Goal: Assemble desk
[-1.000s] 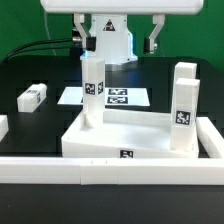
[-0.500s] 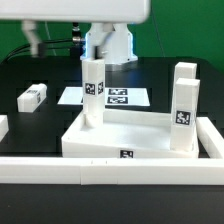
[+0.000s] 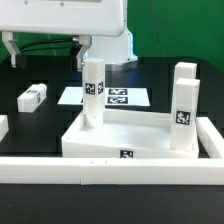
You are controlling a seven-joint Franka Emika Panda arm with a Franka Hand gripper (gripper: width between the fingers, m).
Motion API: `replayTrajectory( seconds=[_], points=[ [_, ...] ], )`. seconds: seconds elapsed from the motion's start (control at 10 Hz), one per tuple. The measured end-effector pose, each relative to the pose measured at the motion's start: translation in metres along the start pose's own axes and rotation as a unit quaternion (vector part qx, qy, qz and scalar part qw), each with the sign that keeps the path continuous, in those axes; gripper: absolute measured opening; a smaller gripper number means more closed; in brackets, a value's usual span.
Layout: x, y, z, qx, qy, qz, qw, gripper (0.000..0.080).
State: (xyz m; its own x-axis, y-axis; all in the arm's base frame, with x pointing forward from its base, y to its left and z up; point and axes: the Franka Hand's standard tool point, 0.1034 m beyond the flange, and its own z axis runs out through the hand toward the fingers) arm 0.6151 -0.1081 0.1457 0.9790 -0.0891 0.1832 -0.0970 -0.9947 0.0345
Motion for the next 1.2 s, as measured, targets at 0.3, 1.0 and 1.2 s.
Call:
replayTrajectory(
  seconds=[0.3,1.0,1.2],
  points=[
    [-0.057,0.030,0.010,0.005,-0.002,0.074,0.997,0.0649],
    [-0.110,0.074,0.031,0.005,-0.016,0.099,0.995,0.0649],
    [-0.129,0.090,0.038,-0.003,-0.011,0.096,0.995,0.0649]
  ],
)
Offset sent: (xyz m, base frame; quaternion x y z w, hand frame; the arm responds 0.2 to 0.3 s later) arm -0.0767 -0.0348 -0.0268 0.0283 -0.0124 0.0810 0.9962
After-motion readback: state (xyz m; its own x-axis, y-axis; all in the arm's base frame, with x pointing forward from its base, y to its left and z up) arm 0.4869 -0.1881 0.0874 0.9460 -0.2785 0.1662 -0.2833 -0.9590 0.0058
